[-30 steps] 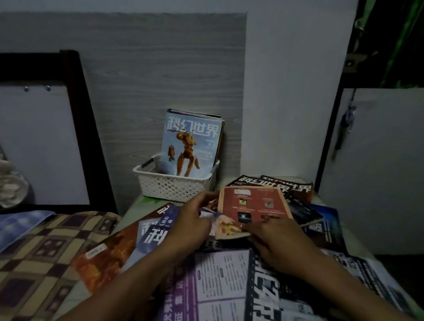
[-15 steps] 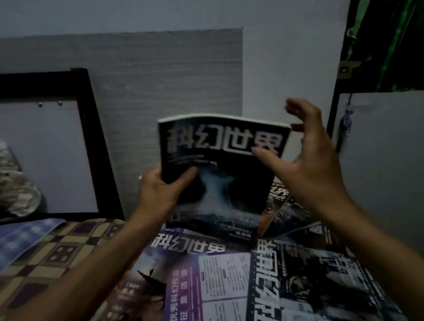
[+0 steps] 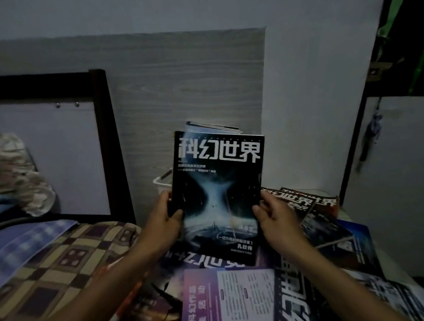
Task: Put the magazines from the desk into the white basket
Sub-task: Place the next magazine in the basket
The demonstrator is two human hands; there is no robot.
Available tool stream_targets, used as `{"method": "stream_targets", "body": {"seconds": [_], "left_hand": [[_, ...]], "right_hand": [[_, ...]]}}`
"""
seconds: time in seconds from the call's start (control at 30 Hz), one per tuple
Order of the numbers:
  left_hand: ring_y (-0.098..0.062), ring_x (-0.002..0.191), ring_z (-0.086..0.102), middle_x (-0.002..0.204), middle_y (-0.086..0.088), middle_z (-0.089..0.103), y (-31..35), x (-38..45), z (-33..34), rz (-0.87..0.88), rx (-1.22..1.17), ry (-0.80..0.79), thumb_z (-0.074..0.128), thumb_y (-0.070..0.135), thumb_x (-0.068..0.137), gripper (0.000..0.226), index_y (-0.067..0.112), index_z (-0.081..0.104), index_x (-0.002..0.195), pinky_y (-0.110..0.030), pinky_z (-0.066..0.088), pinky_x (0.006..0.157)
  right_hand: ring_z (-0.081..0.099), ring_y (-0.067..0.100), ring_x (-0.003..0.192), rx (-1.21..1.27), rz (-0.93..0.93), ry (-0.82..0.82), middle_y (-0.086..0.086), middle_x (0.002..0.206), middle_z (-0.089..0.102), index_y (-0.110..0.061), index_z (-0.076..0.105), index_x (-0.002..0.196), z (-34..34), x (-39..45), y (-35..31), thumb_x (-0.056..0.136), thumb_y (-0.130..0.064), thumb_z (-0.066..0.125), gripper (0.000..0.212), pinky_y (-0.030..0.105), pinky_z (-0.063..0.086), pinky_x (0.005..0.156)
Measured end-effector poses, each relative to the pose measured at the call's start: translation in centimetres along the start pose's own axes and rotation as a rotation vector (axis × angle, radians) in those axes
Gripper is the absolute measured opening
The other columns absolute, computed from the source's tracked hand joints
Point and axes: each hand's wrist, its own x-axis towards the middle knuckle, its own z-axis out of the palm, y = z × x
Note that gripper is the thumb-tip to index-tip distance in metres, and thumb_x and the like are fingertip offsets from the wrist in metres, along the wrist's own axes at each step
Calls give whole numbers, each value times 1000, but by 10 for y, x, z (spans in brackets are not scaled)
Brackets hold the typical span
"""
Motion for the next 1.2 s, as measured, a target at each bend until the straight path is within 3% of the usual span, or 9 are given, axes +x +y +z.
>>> {"method": "stream_targets", "body": {"seconds": [0.13, 0.2, 0.3, 0.47, 0.67, 0.8, 0.97, 1.1, 1.2], "left_hand": [[0, 86, 66, 97, 15, 67, -13, 13, 3, 72, -32, 131, 61, 7, 93, 44, 45, 55, 115, -20, 53, 72], [11, 75, 64, 89, 17, 66, -8, 33, 2, 118, -81, 218, 63, 4, 92, 45, 42, 57, 114, -7, 49, 63], [6, 82, 63, 95, 10, 67, 10, 80, -8, 162, -106, 293, 60, 8, 94, 37, 28, 60, 125, -6, 48, 68], [-8, 103, 65, 111, 4, 68, 23, 157, -17, 265, -77, 257, 46, 13, 101, 27, 27, 60, 119, -21, 54, 82], [-31, 106, 65, 117, -16, 69, -33, 204, 9, -22, 157, 231, 51, 14, 99, 31, 12, 61, 128, -46, 53, 93], [-28, 107, 66, 114, -6, 73, -73, 201, 26, -174, 364, 178, 65, 24, 92, 30, 25, 69, 121, -41, 53, 93], [-22, 103, 65, 114, 0, 72, -80, 197, 37, -161, 494, 317, 68, 27, 88, 34, 27, 65, 122, -32, 46, 82], [-25, 104, 61, 116, -3, 69, -86, 182, 35, -33, 565, 145, 51, 41, 95, 34, 26, 58, 124, -40, 45, 90], [-31, 121, 51, 132, -11, 60, -86, 163, 31, 100, 676, -5, 31, 47, 99, 45, 22, 54, 128, -50, 29, 107]], "right_hand": [[65, -2, 100, 121, 21, 48, -13, 101, 69, -15, 64, 122, 5, 20, 4, 95, -4, 58, 30, 6, 46, 79], [70, 12, 91, 173, -50, 97, -1, 94, 74, -19, 66, 110, 9, 31, -6, 94, -3, 59, 23, 22, 52, 79], [68, 29, 76, 188, -175, 219, 10, 80, 72, -24, 63, 97, 11, 60, -26, 92, -11, 62, 14, 39, 54, 70], [70, 14, 68, 319, -173, 260, -7, 68, 70, -31, 63, 89, 24, 126, -38, 93, -11, 62, 20, 20, 49, 52], [70, 25, 74, 268, 93, 251, -5, 68, 67, -21, 61, 85, 81, 155, 24, 92, -11, 63, 12, 45, 59, 71], [65, 14, 79, -91, 108, 375, 1, 86, 74, -16, 75, 100, 94, 158, 51, 84, -16, 72, 16, 26, 50, 76], [55, 0, 73, -71, 110, 418, -9, 93, 62, -20, 60, 107, 92, 159, 47, 80, -8, 72, 32, 14, 42, 61], [65, 16, 89, -108, -32, 346, -4, 103, 66, -23, 57, 113, 94, 139, 47, 92, -6, 58, 27, 35, 57, 75], [64, 16, 100, -135, -101, 189, -1, 112, 68, -22, 59, 119, 83, 125, 49, 95, -6, 52, 29, 43, 56, 87]]}}
